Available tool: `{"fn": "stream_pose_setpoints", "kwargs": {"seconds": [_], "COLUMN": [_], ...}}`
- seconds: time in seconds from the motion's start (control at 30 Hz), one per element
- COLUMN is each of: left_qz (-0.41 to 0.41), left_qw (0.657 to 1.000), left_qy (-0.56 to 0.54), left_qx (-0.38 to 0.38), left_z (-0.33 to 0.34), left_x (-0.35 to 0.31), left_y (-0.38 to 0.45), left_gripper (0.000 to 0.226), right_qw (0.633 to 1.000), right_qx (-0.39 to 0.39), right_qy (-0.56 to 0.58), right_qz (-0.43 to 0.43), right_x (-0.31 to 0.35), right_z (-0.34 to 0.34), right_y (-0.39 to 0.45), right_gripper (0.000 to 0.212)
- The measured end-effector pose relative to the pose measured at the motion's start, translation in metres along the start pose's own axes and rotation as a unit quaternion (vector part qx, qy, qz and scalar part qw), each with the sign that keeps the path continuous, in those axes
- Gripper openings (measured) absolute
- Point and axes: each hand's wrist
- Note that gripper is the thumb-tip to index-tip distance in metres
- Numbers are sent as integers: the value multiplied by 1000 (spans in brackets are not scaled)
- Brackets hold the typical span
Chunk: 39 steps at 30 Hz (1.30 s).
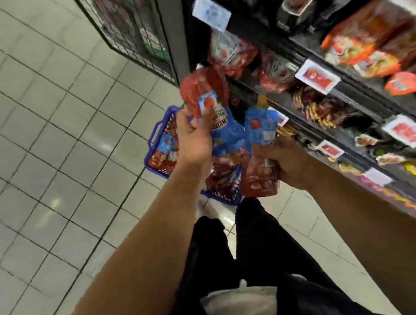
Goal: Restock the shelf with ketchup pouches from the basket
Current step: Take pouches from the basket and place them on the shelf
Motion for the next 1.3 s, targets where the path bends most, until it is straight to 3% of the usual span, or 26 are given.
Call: {"fn": "stream_pose_setpoints", "kwargs": {"seconds": [0.13,0.27,0.43,0.53,0.63,0.73,0.9,1.03,1.17,1.3], "left_qz": [0,28,42,8,-10,-24,-70,-161,-220,-259], "left_qw": [994,983,963,941,925,930,949,959,947,920], "left_qy": [-3,56,87,93,80,87,74,-11,-78,-80], "left_qx": [107,171,253,326,372,357,298,233,222,281], "left_z": [34,68,124,157,188,215,254,281,296,306], "left_x": [-23,-33,-28,-27,-24,-16,12,47,77,89], "left_y": [-38,-70,-118,-134,-150,-161,-176,-194,-216,-233], "left_gripper": [17,57,77,73,50,31,36,27,28,31], "right_qw": [992,973,962,946,942,944,947,953,938,936], "right_qx": [-52,-85,-166,-218,-226,-226,-253,-217,-166,-69], "right_qy": [90,162,58,50,33,35,122,191,269,299], "right_qz": [-67,-140,-209,-236,-247,-236,-158,-85,-139,-174], "right_x": [8,17,24,25,33,46,58,55,64,88], "right_z": [4,-8,-32,-60,-94,-132,-202,-246,-274,-290], "right_y": [-67,-120,-177,-207,-241,-270,-309,-328,-342,-355], "right_gripper": [20,35,38,40,30,32,40,39,45,69]}}
Point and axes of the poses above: each hand's wrist, its own y-axis towards the middle knuckle, its own z-axis out of the palm, x = y × z, and after that the axes turned 6 degrees about -y, right-handed
